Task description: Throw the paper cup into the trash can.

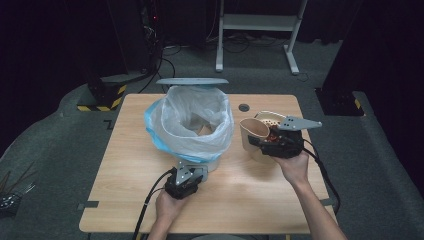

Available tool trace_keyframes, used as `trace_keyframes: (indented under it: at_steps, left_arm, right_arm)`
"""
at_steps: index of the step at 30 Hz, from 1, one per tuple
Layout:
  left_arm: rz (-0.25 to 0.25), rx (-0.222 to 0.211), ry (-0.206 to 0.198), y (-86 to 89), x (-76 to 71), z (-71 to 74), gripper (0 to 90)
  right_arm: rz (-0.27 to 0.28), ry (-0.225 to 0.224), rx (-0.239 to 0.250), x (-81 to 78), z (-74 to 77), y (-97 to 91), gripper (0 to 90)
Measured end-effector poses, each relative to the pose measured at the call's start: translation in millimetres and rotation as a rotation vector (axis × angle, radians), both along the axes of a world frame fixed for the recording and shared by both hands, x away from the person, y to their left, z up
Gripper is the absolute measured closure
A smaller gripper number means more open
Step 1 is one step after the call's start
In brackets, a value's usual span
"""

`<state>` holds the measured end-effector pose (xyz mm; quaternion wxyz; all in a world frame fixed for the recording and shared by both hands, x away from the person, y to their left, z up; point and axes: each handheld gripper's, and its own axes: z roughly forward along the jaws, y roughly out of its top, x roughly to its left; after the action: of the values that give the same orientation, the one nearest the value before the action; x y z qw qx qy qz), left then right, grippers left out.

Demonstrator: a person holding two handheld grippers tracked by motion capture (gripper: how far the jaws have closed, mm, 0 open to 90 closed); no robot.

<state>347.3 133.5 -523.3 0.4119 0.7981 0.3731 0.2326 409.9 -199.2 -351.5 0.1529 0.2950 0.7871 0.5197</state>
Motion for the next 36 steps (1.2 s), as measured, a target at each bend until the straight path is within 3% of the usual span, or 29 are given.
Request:
trace_keyframes:
  at_steps: [16,36]
  left_arm:
    - [0.002,-0.002,-0.002,-0.1,0.0,-0.2,56.9]
    - [0.002,0.000,-0.002,0.0,0.0,-0.1,57.0]
  right_arm:
    - [0.055,-0.049,0.016,4.9,37.1,21.4,43.8]
    - [0.094,-0.067,0.056,13.8,63.9,41.5,43.8]
